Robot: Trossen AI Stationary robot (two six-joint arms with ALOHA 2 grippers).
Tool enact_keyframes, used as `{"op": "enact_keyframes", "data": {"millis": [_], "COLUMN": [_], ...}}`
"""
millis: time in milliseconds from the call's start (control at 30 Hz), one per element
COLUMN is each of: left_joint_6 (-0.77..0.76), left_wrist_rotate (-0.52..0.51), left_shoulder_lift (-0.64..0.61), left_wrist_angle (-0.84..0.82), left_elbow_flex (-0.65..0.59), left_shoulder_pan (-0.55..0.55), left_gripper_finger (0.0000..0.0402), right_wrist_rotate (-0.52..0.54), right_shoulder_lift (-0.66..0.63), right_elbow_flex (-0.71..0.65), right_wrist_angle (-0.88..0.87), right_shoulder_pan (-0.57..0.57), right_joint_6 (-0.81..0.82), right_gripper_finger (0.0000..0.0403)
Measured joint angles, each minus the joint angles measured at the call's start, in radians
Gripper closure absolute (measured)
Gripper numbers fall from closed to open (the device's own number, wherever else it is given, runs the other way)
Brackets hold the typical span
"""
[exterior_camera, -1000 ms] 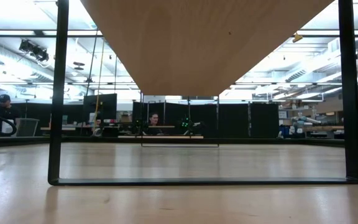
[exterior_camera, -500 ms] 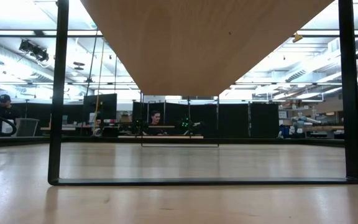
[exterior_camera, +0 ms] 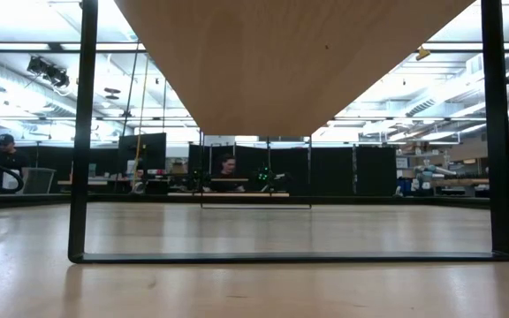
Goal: Place and stack plates onto a shelf
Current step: Stack the blue plate on top of the blue plate on the shelf
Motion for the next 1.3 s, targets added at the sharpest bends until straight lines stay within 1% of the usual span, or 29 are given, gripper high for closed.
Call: {"op": "enact_keyframes", "data": {"millis": [133, 300, 500, 767, 1033, 1300], "left_joint_6": [0.0, 0.0, 0.0, 0.005, 0.005, 0.006], "left_wrist_rotate": [0.0, 0.0, 0.0, 0.0, 0.0, 0.0], "left_shoulder_lift": [0.0, 0.0, 0.0, 0.0, 0.0, 0.0], "left_wrist_angle": [0.0, 0.0, 0.0, 0.0, 0.0, 0.0], "left_elbow_flex": [0.0, 0.0, 0.0, 0.0, 0.0, 0.0], "left_shoulder_pan": [0.0, 0.0, 0.0, 0.0, 0.0, 0.0], "left_gripper_finger": [0.0278, 0.0278, 0.0278, 0.0278, 0.0278, 0.0278], "right_wrist_rotate": [-0.012, -0.018, -0.07, -0.124, -0.119, -0.047], "right_shoulder_lift": [-0.018, -0.074, -0.172, -0.34, -0.526, -0.672], "right_elbow_flex": [0.0, -0.001, -0.001, -0.001, -0.001, -0.001], "right_wrist_angle": [-0.004, -0.006, -0.077, -0.159, -0.165, -0.161], "right_shoulder_pan": [-0.003, -0.023, -0.048, -0.084, -0.148, -0.233], "right_joint_6": [0.002, 0.0, -0.001, -0.001, -0.025, -0.027], "right_gripper_finger": [0.0396, 0.0396, 0.0396, 0.0396, 0.0396, 0.0396]}}
